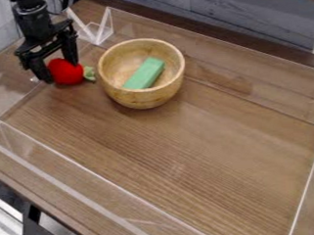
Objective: Move the red object to the right side of the table
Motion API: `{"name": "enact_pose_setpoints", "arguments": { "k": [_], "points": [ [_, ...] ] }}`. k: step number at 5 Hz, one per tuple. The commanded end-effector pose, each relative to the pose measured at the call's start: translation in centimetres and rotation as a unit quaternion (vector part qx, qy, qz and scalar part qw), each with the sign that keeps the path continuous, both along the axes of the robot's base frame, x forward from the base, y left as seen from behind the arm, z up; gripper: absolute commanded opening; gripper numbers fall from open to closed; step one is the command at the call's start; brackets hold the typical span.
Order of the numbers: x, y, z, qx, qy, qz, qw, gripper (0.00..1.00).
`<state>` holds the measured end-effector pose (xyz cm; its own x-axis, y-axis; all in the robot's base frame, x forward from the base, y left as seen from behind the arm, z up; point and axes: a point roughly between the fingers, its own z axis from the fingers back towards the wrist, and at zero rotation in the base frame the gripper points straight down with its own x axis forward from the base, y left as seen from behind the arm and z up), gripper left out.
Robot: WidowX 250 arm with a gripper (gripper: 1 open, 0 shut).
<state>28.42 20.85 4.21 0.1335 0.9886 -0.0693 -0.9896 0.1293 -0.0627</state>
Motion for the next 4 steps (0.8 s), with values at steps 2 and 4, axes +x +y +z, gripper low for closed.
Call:
{"name": "enact_pose_setpoints", "arguments": {
  "k": [2,4],
  "points": [
    [0.9,0.3,1.0,0.020,-0.014,0.000,0.9997,0.00],
    [1.6,-1.6,6.0,-0.011,-0.041,-0.065,0.9970,0.00]
  ]
}}
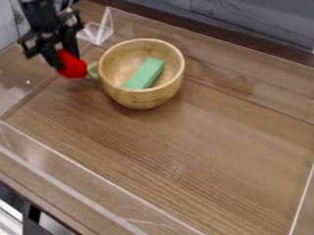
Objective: Move the red object to the right side of the table
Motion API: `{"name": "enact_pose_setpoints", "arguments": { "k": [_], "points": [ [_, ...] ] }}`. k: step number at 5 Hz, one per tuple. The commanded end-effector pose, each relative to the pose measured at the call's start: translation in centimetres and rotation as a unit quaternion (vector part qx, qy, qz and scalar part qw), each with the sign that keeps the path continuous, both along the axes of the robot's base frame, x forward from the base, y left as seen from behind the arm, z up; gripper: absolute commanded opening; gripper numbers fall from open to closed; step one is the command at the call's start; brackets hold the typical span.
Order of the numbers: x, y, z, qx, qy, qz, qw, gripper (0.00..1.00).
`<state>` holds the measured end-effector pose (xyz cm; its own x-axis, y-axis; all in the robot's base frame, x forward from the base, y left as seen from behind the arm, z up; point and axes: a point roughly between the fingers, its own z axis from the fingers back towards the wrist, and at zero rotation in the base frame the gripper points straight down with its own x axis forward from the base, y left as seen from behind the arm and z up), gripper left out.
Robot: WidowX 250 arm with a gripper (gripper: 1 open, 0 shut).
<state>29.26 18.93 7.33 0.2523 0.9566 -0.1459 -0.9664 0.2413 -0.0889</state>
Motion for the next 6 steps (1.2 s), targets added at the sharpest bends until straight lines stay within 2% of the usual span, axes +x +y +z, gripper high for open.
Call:
{"name": "enact_pose_setpoints", "arguments": {
  "k": [1,2,3,4,5,6],
  "points": [
    [1.1,-1.7,5.1,0.011,-0.044,-0.061,0.9971,0.00],
    [1.4,-4.9,6.4,0.001,-0.048,-0.134,0.9898,0.00],
    [1.7,-8.0,7.1,-0.006,-0.051,-0.198,0.9789,0.00],
    [1.6,-10.4,7.8,-0.013,-0.053,-0.250,0.9668,0.00],
    [1.1,-12.9,8.5,-0.021,-0.056,-0.300,0.9519,0.00],
    [0.5,-14.7,9.3,-0.028,-0.060,-0.337,0.9393,0.00]
  ]
}}
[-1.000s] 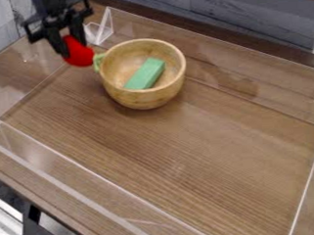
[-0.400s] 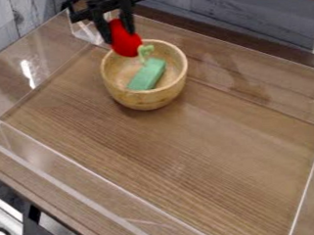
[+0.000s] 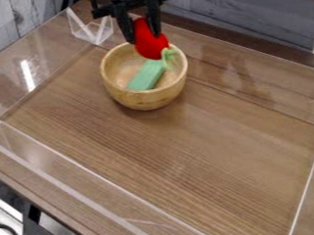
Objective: Move the red object to the right side of the table
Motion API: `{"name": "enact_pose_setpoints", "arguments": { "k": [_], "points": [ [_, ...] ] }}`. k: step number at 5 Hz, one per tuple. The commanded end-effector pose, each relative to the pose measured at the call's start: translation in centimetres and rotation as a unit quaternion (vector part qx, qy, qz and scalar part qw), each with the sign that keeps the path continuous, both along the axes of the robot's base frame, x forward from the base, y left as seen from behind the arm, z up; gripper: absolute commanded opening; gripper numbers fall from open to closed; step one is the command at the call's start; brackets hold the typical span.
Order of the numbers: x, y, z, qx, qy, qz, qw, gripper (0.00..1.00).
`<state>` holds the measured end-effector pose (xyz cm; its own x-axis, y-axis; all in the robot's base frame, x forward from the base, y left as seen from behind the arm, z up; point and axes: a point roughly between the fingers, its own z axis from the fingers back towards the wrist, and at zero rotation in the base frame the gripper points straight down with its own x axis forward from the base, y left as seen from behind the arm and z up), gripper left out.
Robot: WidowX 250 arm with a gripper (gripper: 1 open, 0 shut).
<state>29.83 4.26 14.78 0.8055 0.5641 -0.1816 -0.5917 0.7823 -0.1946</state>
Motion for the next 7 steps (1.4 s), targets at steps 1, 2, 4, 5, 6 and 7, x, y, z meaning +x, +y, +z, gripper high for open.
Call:
{"name": "enact_pose_setpoints", "arguments": {
  "k": [1,2,4,5,6,7],
  "points": [
    [-0.7,-1.7,2.6,0.001,-0.034,-0.033,0.9989,0.00],
    [-1.3,-3.5,3.1,-0.006,-0.037,-0.069,0.9969,0.00],
    [-3.5,-8.6,2.6,-0.012,-0.031,-0.176,0.9837,0.00],
    [-4.0,-11.2,1.2,-0.007,-0.029,-0.246,0.9689,0.00],
    [-4.6,-11.9,-0.7,0.001,-0.023,-0.307,0.9516,0.00],
    [-4.9,-11.8,-2.6,0.005,-0.019,-0.343,0.9392,0.00]
  ]
}}
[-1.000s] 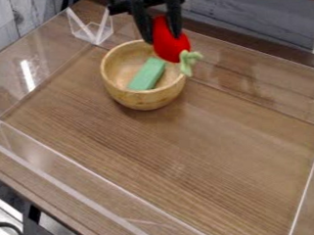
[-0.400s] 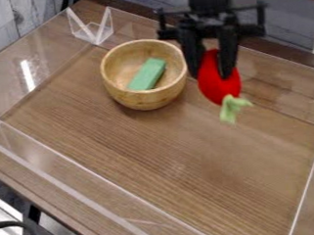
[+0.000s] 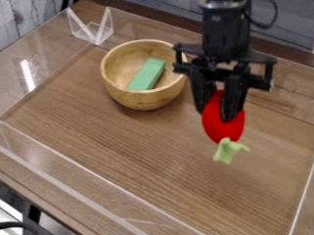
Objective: Move the red object to the right side of the table
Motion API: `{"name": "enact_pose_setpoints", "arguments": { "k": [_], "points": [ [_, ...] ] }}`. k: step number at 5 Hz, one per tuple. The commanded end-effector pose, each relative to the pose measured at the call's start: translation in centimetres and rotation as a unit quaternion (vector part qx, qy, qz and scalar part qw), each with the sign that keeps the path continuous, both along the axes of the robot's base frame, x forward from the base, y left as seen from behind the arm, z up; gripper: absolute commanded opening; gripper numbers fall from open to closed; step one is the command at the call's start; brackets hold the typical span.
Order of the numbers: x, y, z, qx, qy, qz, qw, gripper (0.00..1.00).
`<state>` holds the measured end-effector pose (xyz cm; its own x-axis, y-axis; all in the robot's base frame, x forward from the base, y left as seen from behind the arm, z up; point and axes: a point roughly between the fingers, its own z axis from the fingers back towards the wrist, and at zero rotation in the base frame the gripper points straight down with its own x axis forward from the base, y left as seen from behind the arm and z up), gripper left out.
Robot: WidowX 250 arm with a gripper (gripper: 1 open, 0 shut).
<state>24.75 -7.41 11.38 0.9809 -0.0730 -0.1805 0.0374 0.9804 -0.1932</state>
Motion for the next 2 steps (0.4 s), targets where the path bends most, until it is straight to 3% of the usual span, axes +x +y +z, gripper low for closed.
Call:
{"name": "enact_pose_setpoints", "arguments": {
  "k": [1,2],
  "points": [
    [0.2,0.0,-1.1,0.002,-0.017,-0.019,0.9997,0.00],
    [0.5,0.1,-2.9,0.007,-0.022,-0.033,0.9992,0.00]
  ]
}}
